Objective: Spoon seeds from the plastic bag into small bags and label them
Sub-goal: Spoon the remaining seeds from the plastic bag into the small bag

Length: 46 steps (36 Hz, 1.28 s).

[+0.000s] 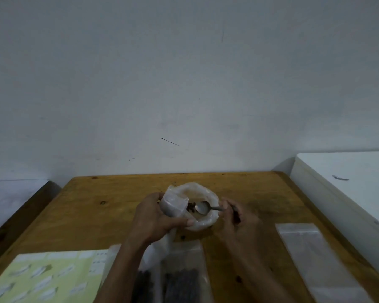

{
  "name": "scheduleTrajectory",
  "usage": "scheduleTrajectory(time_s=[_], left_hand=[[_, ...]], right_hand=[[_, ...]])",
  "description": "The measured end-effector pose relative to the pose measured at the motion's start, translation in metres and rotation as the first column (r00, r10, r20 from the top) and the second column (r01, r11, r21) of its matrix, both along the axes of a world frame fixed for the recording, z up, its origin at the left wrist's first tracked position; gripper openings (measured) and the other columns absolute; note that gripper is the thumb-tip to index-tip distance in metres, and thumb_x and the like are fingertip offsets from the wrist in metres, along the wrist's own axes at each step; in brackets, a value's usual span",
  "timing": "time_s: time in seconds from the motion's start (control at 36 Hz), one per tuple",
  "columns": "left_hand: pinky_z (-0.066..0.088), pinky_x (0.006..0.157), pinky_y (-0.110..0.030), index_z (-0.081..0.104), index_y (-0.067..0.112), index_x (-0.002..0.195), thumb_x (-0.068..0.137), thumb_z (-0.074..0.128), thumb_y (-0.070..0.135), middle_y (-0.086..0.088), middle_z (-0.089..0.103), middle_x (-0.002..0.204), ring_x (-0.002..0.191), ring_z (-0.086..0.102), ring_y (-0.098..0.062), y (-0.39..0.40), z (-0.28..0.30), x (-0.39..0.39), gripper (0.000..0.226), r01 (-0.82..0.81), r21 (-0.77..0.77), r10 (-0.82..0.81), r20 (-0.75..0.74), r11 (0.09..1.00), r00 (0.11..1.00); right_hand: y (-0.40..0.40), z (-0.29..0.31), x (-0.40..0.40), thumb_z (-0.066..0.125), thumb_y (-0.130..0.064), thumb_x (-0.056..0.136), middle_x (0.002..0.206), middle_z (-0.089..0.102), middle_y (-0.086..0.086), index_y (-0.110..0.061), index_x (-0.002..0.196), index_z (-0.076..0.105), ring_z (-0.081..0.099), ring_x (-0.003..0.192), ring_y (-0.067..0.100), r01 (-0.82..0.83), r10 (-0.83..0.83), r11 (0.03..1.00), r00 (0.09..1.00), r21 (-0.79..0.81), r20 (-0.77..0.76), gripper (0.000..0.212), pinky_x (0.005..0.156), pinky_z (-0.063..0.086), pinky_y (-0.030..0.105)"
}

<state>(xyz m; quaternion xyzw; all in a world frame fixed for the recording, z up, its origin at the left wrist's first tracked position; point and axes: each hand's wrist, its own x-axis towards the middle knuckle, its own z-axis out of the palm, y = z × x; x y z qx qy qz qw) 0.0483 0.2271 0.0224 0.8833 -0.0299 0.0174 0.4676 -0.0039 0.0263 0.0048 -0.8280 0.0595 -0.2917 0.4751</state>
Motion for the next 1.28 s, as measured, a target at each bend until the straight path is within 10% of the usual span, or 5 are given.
scheduleTrajectory(time_s=[0.42,0.53,0.69,0.94,1.28], left_hand=[[0.051,0.076,-0.019,0.046,0.024,0.14,0.029,0.084,0.072,0.01,0.054,0.125,0.109,0.055,-0.011,0.007,0.015,-0.013,0.126,0.078,0.043,-0.082,0.083,0.996,0.993],[0.048,0.069,-0.015,0.046,0.025,0.133,0.046,0.093,0.052,0.01,0.057,0.119,0.101,0.059,-0.01,0.003,0.023,-0.025,0.102,-0.017,-0.02,0.02,0.193,1.0,0.981],[0.047,0.069,-0.009,0.044,0.033,0.122,0.038,0.095,0.051,0.023,0.056,0.109,0.1,0.058,0.003,0.009,0.033,-0.037,0.1,-0.06,-0.158,0.104,0.289,0.986,0.952],[0.055,0.083,-0.048,0.072,0.008,0.09,0.071,0.073,0.036,-0.017,0.071,0.089,0.087,0.067,-0.036,0.034,0.055,-0.049,0.034,0.136,-0.577,0.059,0.307,0.805,0.95],[0.058,0.066,-0.029,0.071,0.002,0.09,0.079,0.068,0.023,-0.008,0.074,0.081,0.075,0.072,-0.019,0.019,0.062,-0.065,0.024,0.259,-0.608,-0.125,0.255,0.75,0.959]], right_hand=[[-0.001,0.017,0.0,0.064,-0.049,0.088,0.112,0.058,-0.01,-0.025,0.118,0.066,0.052,0.106,0.01,0.039,-0.039,0.986,0.999,-0.161,0.008,0.039,0.082,0.044,0.027],[0.031,0.052,-0.013,0.048,-0.076,0.074,0.102,0.051,-0.028,-0.035,0.117,0.066,0.049,0.106,0.003,-0.212,0.194,0.956,0.976,-0.206,-0.105,0.063,0.088,0.046,0.03],[0.055,0.066,-0.006,0.063,-0.041,0.094,0.096,0.074,-0.012,-0.024,0.108,0.076,0.066,0.085,-0.001,-0.352,0.352,0.93,0.936,-0.105,-0.018,0.025,0.072,0.058,0.023],[0.036,0.088,-0.001,0.066,-0.031,0.093,0.079,0.071,-0.018,-0.024,0.089,0.074,0.065,0.076,0.001,-0.388,0.399,0.914,0.913,-0.122,0.088,0.012,0.063,0.055,0.024],[0.043,0.089,-0.014,0.085,-0.019,0.065,0.093,0.077,0.011,-0.005,0.095,0.074,0.074,0.089,0.029,-0.511,0.594,0.66,0.803,0.551,0.033,0.035,0.079,0.061,0.045]])
